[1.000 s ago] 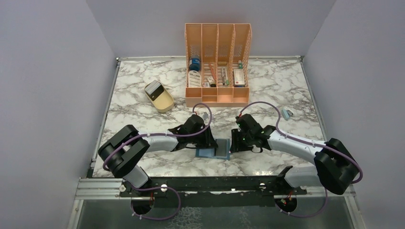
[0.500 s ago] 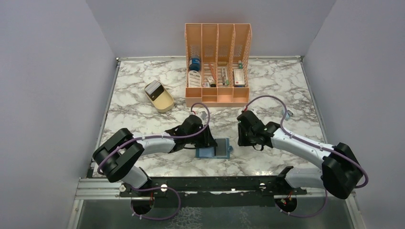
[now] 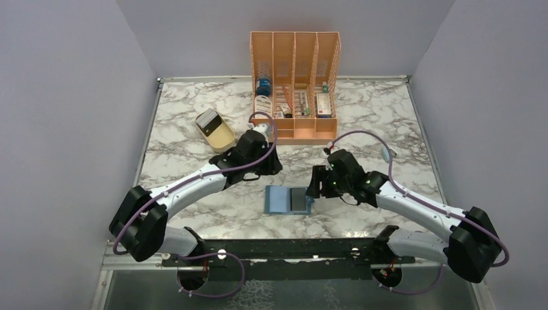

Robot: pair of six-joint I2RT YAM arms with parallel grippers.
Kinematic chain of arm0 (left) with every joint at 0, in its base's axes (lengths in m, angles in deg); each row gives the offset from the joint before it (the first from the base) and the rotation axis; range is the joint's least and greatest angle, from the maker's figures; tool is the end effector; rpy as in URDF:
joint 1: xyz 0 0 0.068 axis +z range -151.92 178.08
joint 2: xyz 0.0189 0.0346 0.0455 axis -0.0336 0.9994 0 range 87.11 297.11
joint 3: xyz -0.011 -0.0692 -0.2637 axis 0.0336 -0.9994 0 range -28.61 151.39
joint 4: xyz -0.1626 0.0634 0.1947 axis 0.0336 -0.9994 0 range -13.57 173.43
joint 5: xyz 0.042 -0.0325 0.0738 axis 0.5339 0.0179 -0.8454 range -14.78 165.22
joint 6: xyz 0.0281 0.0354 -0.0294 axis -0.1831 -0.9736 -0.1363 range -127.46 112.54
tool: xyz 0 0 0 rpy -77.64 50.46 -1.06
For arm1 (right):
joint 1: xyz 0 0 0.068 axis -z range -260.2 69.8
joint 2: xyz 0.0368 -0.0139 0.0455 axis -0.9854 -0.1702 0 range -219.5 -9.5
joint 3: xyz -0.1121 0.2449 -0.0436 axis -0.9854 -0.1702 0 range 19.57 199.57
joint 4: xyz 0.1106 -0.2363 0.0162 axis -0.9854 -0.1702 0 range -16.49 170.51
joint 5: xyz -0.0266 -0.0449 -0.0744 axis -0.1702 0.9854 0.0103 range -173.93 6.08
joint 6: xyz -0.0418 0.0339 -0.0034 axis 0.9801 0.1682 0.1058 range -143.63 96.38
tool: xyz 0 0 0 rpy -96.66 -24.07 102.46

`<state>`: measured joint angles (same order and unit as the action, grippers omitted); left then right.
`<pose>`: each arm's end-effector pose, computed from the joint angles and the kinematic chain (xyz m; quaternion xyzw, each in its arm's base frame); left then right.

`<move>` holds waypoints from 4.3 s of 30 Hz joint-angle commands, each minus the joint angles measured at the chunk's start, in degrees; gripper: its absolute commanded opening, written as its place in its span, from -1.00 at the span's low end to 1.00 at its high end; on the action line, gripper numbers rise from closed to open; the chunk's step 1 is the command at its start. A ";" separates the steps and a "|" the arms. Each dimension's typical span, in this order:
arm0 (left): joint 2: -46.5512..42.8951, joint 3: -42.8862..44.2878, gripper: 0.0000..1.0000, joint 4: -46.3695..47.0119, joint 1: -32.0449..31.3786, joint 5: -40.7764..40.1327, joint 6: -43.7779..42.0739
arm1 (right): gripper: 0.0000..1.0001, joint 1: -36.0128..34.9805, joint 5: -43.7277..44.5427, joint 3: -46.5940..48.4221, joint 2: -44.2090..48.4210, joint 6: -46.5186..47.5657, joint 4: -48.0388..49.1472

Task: Put the credit cards into the card holder
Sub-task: Pick up the credit card from the storage box.

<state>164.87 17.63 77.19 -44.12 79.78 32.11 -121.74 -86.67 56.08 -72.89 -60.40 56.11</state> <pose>0.2137 -0.1974 0.2276 0.0381 0.8965 -0.3149 0.3092 0.1603 0.1444 0.2068 -0.0471 0.9421 0.2268 0.2426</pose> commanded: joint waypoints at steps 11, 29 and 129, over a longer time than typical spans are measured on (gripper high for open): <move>0.01 13.12 -0.10 -16.72 15.53 -23.41 -30.69 | 0.29 -1.24 0.02 4.18 -11.34 6.70 0.26; 13.32 18.06 0.05 -13.56 28.78 -18.24 -49.00 | 0.28 -1.79 0.58 5.96 -14.37 9.40 -3.82; 34.34 42.49 -1.00 -21.19 30.35 -27.57 -57.99 | 0.24 -1.79 2.48 6.57 -0.94 2.23 -3.99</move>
<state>202.05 56.75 62.48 -13.43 48.65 -32.08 -123.27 -81.12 62.62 -74.99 -57.86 48.81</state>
